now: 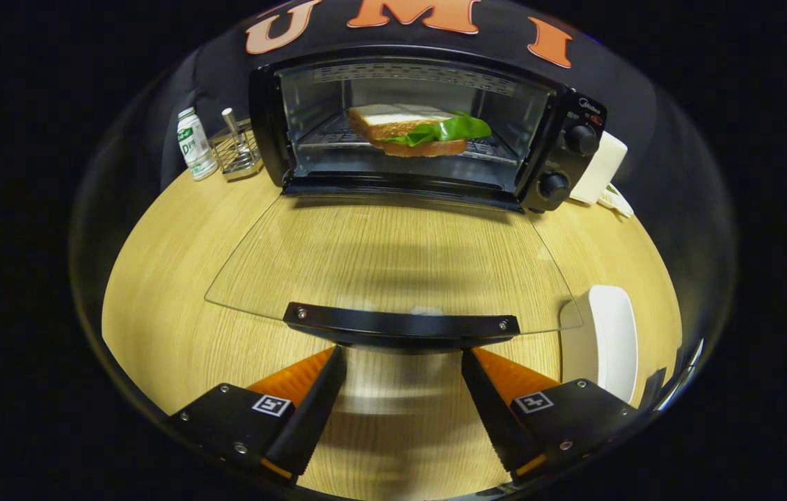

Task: Open the toaster oven, put the food inside, and close the toaster oven door.

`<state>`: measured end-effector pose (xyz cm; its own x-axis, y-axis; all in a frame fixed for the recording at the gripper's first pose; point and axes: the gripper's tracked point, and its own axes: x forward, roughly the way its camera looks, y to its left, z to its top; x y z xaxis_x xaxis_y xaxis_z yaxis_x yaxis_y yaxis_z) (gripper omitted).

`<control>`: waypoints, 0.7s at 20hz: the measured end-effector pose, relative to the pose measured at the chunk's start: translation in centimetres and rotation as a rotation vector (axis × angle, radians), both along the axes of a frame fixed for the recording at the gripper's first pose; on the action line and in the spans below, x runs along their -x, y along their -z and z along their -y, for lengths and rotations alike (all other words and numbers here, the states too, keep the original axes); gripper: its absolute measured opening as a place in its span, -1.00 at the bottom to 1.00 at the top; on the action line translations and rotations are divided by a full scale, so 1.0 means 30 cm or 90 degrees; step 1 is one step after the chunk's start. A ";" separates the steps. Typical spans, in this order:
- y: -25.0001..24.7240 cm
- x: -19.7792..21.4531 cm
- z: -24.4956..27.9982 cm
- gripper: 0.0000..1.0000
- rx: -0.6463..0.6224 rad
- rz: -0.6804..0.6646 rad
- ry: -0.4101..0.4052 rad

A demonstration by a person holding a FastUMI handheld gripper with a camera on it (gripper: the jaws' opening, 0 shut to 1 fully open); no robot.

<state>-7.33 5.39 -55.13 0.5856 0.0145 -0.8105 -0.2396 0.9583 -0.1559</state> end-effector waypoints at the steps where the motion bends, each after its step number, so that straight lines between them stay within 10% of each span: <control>1: -0.003 -0.001 0.004 1.00 0.000 0.001 0.005; 14: -0.268 -0.119 -0.038 1.00 -0.009 0.088 -0.008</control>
<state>-3.75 6.53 -47.10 0.6909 0.0325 -0.7222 -0.2282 0.9577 -0.1752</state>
